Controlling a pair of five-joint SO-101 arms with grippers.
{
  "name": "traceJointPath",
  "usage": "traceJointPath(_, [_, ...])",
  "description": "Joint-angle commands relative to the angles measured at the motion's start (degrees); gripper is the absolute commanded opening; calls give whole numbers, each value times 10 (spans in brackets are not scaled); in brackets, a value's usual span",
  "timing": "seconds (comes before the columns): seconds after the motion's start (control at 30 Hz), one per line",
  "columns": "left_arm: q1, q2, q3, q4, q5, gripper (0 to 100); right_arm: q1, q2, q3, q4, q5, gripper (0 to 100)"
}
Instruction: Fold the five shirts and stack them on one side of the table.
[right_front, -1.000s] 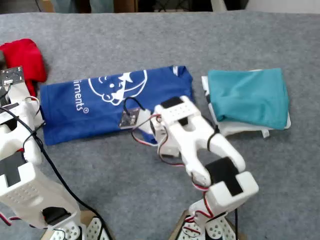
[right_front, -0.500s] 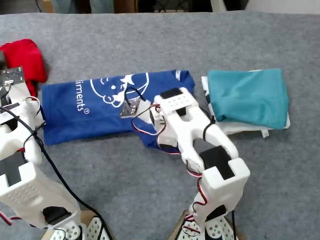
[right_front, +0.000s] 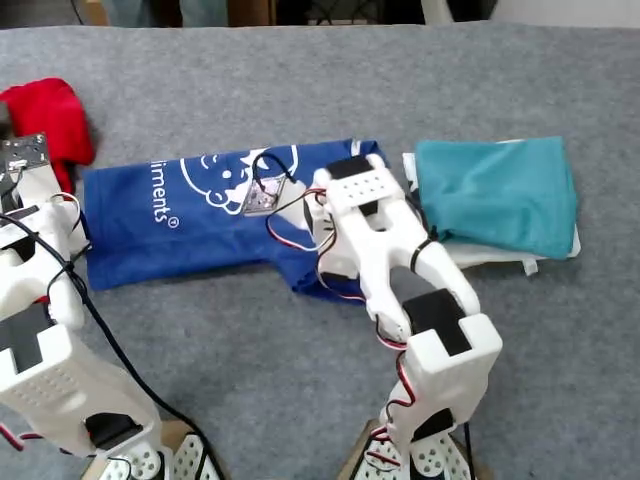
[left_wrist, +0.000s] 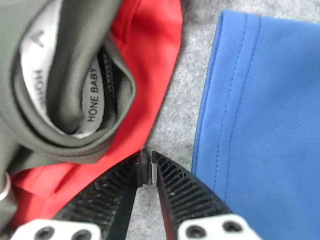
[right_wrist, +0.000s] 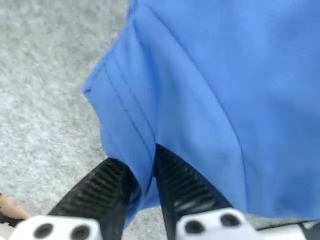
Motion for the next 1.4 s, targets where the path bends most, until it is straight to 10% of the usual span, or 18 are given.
traceJointPath(0.0, [-6,-4,-17,0,3,46,-6,-4,28,-29,-1,164])
traceJointPath(1.37, [-6,-4,-17,0,3,46,-62,12,113,-90,-25,283])
